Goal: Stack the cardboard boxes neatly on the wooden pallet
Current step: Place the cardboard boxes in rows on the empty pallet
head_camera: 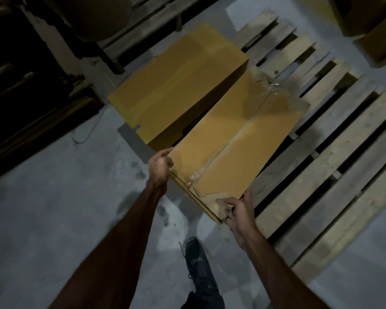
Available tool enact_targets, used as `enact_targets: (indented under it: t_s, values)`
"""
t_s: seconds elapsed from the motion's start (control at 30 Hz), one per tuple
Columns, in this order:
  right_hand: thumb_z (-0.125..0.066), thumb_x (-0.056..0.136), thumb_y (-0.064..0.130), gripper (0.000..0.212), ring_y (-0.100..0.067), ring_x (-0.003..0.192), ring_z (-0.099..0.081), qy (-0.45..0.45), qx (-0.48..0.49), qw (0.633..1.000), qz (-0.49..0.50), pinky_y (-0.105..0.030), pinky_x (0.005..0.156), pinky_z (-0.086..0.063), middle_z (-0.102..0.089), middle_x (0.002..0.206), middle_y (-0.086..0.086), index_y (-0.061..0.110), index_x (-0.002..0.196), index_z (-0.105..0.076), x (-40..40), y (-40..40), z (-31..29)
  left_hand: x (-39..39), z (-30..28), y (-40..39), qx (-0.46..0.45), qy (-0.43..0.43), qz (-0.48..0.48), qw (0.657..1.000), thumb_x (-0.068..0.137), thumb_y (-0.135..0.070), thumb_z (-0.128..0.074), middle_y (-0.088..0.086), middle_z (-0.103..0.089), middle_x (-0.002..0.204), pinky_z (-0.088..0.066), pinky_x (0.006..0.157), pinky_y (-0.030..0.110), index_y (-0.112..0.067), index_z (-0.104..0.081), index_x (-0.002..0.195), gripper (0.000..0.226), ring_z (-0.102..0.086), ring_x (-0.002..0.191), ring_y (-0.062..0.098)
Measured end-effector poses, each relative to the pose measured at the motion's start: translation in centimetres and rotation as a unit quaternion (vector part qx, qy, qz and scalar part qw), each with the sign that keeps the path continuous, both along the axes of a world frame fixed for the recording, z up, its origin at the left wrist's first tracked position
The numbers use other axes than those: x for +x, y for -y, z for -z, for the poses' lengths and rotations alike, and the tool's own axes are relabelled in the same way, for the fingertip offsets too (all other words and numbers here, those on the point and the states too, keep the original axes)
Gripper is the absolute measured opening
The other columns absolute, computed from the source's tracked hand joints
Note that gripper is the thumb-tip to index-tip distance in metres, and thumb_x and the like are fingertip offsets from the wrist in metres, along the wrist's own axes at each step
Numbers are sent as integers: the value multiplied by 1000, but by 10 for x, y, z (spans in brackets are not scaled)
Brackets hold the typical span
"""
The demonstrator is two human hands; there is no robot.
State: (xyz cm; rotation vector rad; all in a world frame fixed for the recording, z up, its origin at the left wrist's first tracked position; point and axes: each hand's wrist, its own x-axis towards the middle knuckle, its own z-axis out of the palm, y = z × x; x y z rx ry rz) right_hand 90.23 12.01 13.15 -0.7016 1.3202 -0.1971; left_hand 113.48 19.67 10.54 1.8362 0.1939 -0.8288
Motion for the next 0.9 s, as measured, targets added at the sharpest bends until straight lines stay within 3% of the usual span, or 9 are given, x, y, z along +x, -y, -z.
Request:
enact_targets:
  t_s: [0.1, 0.2, 0.27, 0.33, 0.43, 0.6, 0.7, 0.77, 0.9]
  values:
    - [-62, 92, -2, 79, -28, 115, -66, -15, 13, 1000, -11, -63, 101, -54, -64, 134, 1, 44, 152, -39, 7, 10, 21, 7, 17, -3, 2, -21, -6, 1000, 78, 7, -49, 11, -68, 131, -59, 94, 49, -28, -72, 110, 53, -66, 110, 29]
    - [-63, 94, 1, 63, -31, 118, -65, -22, 14, 1000, -17, -59, 95, -58, -64, 138, -5, 34, 146, -47, 14, 24, 34, 10, 32, -5, 2, -32, -2, 999, 85, 10, -52, 8, -65, 135, -57, 100, 47, -21, -66, 134, 59, -67, 109, 23]
    - [-63, 96, 2, 60, -38, 128, -59, -22, 18, 999, -25, -58, 98, -58, -53, 152, -9, 32, 146, -47, 21, 33, 37, 10, 38, -5, -5, -41, -21, 999, 86, 12, -53, 10, -63, 135, -56, 105, 47, -12, -54, 148, 66, -66, 109, 20]
    - [-63, 97, 2, 76, -43, 137, -50, -32, 29, 998, -36, -61, 106, -52, -35, 165, -12, 30, 160, -31, 27, 38, 42, 8, 42, -6, 4, -47, -35, 998, 86, 12, -55, 11, -60, 138, -52, 110, 49, -8, -45, 155, 73, -62, 117, 23]
    - [-65, 97, 3, 87, -43, 134, -54, -47, 22, 997, -51, -60, 108, -50, -35, 166, -11, 36, 165, -21, 29, 42, 48, 11, 50, -6, 15, -50, -51, 997, 80, 5, -60, 14, -53, 153, -48, 114, 52, -8, -39, 160, 84, -55, 134, 33]
    - [-65, 97, 3, 96, -36, 120, -65, -71, 10, 996, -57, -56, 108, -51, -52, 154, -6, 40, 167, -9, 34, 40, 53, 16, 51, 0, -2, -60, -93, 994, 89, 21, -46, 4, -67, 116, -59, 94, 40, -8, -55, 143, 63, -66, 102, 22]
    - [-66, 98, 6, 95, -33, 118, -66, -70, 1, 994, -83, -51, 106, -53, -62, 141, -3, 37, 167, -7, 44, 37, 53, 25, 58, -6, -2, -56, -100, 993, 90, 20, -44, 9, -68, 123, -59, 100, 46, -9, -56, 143, 62, -68, 109, 22]
    - [-68, 97, 9, 96, -31, 115, -67, -67, 8, 994, -83, -45, 97, -57, -61, 141, -2, 38, 167, -9, 51, 34, 53, 32, 60, -9, 17, -42, -75, 996, 90, 15, -47, 5, -66, 128, -58, 102, 46, -15, -57, 142, 61, -67, 116, 24]
    - [-68, 95, 4, 97, -21, 83, -61, -53, 41, 997, -46, -24, 51, -49, -52, 150, -14, 37, 166, -11, 58, 29, 63, 44, 61, -14, 39, -39, -46, 997, 86, 5, -54, 8, -63, 139, -57, 103, 49, -15, -53, 151, 68, -65, 121, 26]
